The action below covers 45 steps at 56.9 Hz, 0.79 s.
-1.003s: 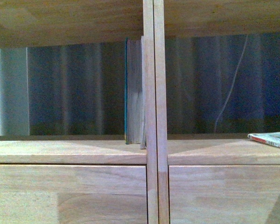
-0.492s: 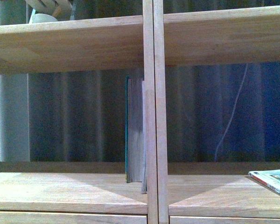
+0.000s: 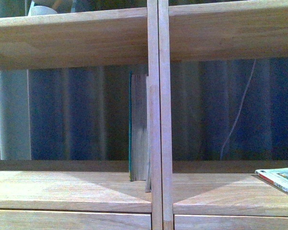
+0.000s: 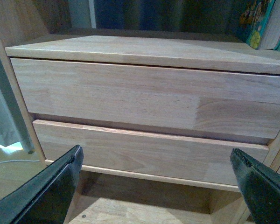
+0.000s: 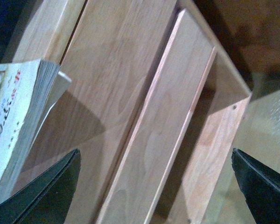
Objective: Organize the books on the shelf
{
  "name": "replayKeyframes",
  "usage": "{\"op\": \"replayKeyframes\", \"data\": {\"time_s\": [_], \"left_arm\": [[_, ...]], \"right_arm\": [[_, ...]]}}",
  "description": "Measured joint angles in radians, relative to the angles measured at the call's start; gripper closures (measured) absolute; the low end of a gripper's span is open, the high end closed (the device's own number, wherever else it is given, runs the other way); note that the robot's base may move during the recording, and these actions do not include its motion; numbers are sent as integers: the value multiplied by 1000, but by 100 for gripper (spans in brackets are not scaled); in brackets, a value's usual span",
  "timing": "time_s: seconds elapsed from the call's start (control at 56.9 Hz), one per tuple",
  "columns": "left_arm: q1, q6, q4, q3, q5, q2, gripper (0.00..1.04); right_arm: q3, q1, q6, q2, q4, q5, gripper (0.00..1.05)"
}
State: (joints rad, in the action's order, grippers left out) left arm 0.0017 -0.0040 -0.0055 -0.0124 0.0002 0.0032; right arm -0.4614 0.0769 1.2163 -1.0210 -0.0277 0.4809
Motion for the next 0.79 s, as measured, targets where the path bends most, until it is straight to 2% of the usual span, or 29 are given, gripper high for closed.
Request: {"op": "replayKeyframes", "data": {"time_s": [0.369,0.791], "left_arm": [[0,0,0,0,0,0,7],[0,0,0,0,0,0,7]], "right_arm": [[-352,25,81,-336,-55,-110,7],[-457,15,149,-427,-23,-135,7]]}}
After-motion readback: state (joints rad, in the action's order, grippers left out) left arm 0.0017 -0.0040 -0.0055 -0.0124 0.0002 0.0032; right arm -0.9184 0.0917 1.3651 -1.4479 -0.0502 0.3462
